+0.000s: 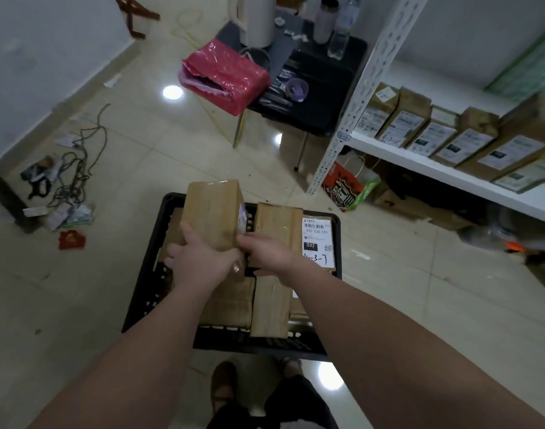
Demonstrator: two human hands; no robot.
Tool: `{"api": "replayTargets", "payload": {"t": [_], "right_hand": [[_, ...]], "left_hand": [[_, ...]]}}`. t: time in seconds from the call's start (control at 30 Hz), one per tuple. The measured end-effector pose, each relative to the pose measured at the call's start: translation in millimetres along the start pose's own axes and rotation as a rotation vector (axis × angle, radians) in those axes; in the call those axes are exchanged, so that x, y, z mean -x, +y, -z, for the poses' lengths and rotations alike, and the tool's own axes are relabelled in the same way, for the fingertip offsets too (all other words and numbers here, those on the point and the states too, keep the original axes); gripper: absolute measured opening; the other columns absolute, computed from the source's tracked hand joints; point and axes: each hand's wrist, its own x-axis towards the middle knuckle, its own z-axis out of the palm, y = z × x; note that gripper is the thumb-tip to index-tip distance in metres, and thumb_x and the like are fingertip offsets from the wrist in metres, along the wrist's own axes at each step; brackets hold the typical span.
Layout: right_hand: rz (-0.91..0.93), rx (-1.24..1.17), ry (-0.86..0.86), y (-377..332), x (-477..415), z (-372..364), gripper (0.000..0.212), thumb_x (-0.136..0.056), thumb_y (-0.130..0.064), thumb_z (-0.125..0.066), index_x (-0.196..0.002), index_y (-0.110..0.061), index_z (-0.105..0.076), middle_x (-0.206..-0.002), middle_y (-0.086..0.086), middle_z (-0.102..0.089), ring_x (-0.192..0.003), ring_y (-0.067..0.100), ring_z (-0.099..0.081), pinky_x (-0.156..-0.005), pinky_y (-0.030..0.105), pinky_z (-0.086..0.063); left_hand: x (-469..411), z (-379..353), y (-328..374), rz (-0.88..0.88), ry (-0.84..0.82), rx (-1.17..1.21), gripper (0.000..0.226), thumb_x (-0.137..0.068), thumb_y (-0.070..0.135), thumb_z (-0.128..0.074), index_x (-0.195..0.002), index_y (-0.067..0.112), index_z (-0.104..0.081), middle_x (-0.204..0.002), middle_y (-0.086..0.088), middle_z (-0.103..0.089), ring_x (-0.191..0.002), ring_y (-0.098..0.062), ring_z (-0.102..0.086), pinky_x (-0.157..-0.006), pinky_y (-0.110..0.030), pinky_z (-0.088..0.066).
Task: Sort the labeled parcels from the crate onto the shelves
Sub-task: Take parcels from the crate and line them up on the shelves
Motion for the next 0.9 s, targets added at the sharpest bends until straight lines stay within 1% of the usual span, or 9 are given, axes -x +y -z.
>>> {"api": "replayTargets", "payload": {"t": [0.07, 0.13, 0.23, 0.3, 0.37, 0.5, 0.63, 0.73, 0.9], "right_hand": [[0.072, -0.035, 0.067, -16.6, 13.0, -2.7, 0.026, -0.097, -0.039, -0.052, -0.116, -0.023, -0.061, -0.105, -0.004, -0.064, -0.089, 0.01, -0.057, -0.066, 0.026, -0.042], [0.163, -0.069, 0.176, -39.4, 28.0, -0.7, 0.022, -0.096, -0.038, -0.054, -0.11, -0.021, -0.06, -0.099, -0.005, -0.063, -0.083, 0.006, -0.056, -0.063, 0.025, -0.044], [0.299, -0.13, 0.384, -76.6, 57.4, 7.0, 0.04, -0.092, -0.035, -0.06, -0.124, -0.012, -0.055, -0.114, 0.002, -0.063, -0.098, 0.018, -0.062, -0.082, 0.038, -0.053], [0.393, -0.106, 0.55, -99.3, 87.0, 17.7, 0.05, -0.088, -0.036, -0.064, -0.131, -0.014, -0.05, -0.119, 0.002, -0.058, -0.105, 0.021, -0.059, -0.091, 0.039, -0.051], [0.462, -0.074, 0.698, -117.9, 123.8, 33.1, 0.059, -0.086, -0.038, -0.065, -0.136, -0.015, -0.044, -0.127, 0.005, -0.053, -0.108, 0.022, -0.057, -0.094, 0.04, -0.05], [0.627, -0.114, 0.973, -135.3, 216.6, 72.2, 0.052, -0.085, -0.036, -0.066, -0.129, -0.018, -0.044, -0.117, 0.0, -0.062, -0.092, 0.013, -0.061, -0.07, 0.026, -0.05], [0.7, -0.192, 1.263, -122.7, 326.7, 106.8, 0.047, -0.078, -0.038, -0.065, -0.116, -0.025, -0.041, -0.107, -0.004, -0.063, -0.095, 0.024, -0.067, -0.085, 0.047, -0.056], [0.756, -0.274, 1.445, -105.0, 402.1, 122.5, 0.039, -0.081, -0.035, -0.064, -0.113, -0.021, -0.048, -0.103, 0.001, -0.067, -0.093, 0.025, -0.067, -0.086, 0.049, -0.055], [0.911, -0.33, 1.56, -89.3, 497.1, 124.9, 0.036, -0.084, -0.041, -0.067, -0.112, -0.026, -0.05, -0.111, 0.002, -0.065, -0.094, 0.016, -0.064, -0.078, 0.036, -0.054]], "left_hand": [[3.6, 31.3, 4.9, -0.009, 0.035, 0.11, 0.122, -0.044, 0.067, -0.06, -0.148, 0.032, -0.007, -0.138, -0.021, -0.033, -0.127, -0.04, -0.03, -0.1, -0.048, -0.036], [8.4, 66.3, 15.4, -0.078, 0.056, 0.245, 0.113, -0.043, 0.063, -0.056, -0.145, 0.032, -0.02, -0.134, -0.017, -0.042, -0.124, -0.036, -0.037, -0.099, -0.045, -0.038], [23.7, 116.7, 43.2, -0.248, -0.072, 0.545, 0.089, -0.051, 0.053, -0.065, -0.135, 0.039, -0.038, -0.125, -0.003, -0.052, -0.111, -0.024, -0.053, -0.094, -0.043, -0.049], [43.1, 144.9, 68.4, -0.39, -0.191, 0.657, 0.085, -0.053, 0.048, -0.068, -0.133, 0.038, -0.041, -0.122, 0.005, -0.057, -0.105, -0.018, -0.058, -0.089, -0.043, -0.052], [68.8, 166.5, 95.8, -0.538, -0.278, 0.699, 0.082, -0.053, 0.045, -0.067, -0.131, 0.039, -0.044, -0.117, 0.008, -0.061, -0.101, -0.014, -0.061, -0.082, -0.04, -0.054], [130.0, 189.4, 149.4, -0.79, -0.505, 0.72, 0.08, -0.056, 0.038, -0.067, -0.132, 0.036, -0.046, -0.117, 0.0, -0.064, -0.102, -0.02, -0.062, -0.074, -0.038, -0.053], [204.5, 188.3, 201.6, -0.964, -0.768, 0.792, 0.048, -0.071, 0.024, -0.066, -0.118, 0.029, -0.055, -0.109, -0.005, -0.067, -0.094, -0.021, -0.065, -0.068, -0.035, -0.053], [268.2, 185.1, 229.4, -1.059, -0.948, 0.838, 0.047, -0.068, 0.02, -0.065, -0.114, 0.024, -0.059, -0.09, -0.002, -0.071, -0.076, -0.014, -0.068, -0.058, -0.032, -0.056], [349.0, 192.8, 250.4, -1.15, -1.167, 0.879, 0.04, -0.059, 0.021, -0.059, -0.099, 0.021, -0.065, -0.075, -0.001, -0.068, -0.074, -0.017, -0.063, -0.072, -0.041, -0.056]]}}
